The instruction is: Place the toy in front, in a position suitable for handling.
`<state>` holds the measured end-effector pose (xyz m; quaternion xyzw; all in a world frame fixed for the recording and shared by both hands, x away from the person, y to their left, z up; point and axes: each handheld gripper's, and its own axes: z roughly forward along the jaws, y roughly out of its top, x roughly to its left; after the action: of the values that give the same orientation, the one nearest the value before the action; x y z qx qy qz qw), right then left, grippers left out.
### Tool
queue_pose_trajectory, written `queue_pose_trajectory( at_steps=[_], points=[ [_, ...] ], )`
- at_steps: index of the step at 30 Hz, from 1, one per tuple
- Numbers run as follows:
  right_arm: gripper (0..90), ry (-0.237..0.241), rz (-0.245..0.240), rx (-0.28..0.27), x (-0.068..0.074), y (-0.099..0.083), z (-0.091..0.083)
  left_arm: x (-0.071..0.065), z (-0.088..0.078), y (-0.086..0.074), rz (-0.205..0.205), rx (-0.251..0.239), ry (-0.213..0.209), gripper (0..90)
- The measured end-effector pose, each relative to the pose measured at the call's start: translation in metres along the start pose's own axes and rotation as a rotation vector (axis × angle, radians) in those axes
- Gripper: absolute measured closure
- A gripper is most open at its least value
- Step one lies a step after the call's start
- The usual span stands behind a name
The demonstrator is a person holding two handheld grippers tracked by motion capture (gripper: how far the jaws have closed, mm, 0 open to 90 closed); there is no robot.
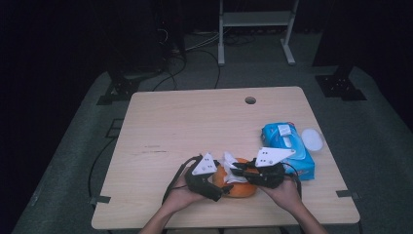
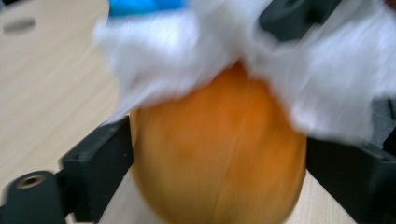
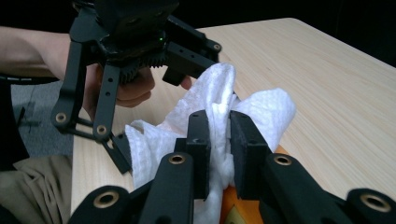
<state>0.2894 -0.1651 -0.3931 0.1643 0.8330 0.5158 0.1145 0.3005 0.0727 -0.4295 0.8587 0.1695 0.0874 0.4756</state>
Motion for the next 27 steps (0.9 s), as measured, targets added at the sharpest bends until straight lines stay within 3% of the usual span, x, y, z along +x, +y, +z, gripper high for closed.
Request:
queue_pose_trajectory(
  at_steps=[1, 5, 8, 12, 14, 15, 17, 20, 21, 24, 26, 27],
  points=[
    [78.1, -0.006, 0.013, -0.001, -0.003, -0.003, -0.003, 0.003, 0.0, -0.002, -0.021, 0.002, -0.014, 10.5],
    [78.1, -0.016, 0.018, -0.003, -0.006, -0.003, -0.005, -0.001, -0.003, -0.001, 0.022, -0.015, -0.002, 28.1],
    [78.2, -0.023, 0.008, -0.012, -0.001, 0.001, -0.006, -0.009, -0.004, 0.004, 0.086, -0.022, 0.021, 31.9],
    [78.1, 0.024, -0.028, -0.004, 0.013, 0.008, 0.006, -0.02, -0.002, 0.007, 0.146, -0.013, 0.032, 32.6],
    [78.1, 0.026, -0.037, 0.004, 0.016, 0.009, 0.009, -0.019, -0.003, 0.006, 0.146, -0.001, 0.031, 32.9],
    [78.1, 0.019, -0.051, 0.022, 0.015, 0.009, 0.009, -0.015, -0.004, 0.003, 0.119, -0.009, 0.02, 33.0],
    [78.2, 0.014, -0.043, 0.021, 0.013, 0.009, 0.007, -0.013, -0.005, 0.002, 0.11, -0.002, 0.016, 33.0],
    [78.1, -0.035, -0.011, 0.015, -0.001, 0.002, -0.011, -0.009, -0.006, -0.003, 0.093, 0.001, 0.008, 33.3],
    [78.1, -0.048, 0.02, 0.007, -0.008, -0.006, -0.019, -0.008, -0.006, -0.003, 0.087, 0.002, 0.006, 33.2],
    [78.1, -0.038, 0.051, -0.006, -0.012, -0.011, -0.022, -0.008, -0.005, 0.0, 0.081, 0.009, 0.005, 29.8],
    [78.1, -0.036, 0.034, -0.002, -0.009, -0.01, -0.019, -0.007, -0.004, 0.002, 0.055, -0.006, 0.007, 16.4],
    [78.1, -0.007, 0.029, -0.002, -0.005, -0.009, -0.014, -0.007, -0.004, 0.004, 0.04, -0.021, 0.0, 11.1]
  ],
)
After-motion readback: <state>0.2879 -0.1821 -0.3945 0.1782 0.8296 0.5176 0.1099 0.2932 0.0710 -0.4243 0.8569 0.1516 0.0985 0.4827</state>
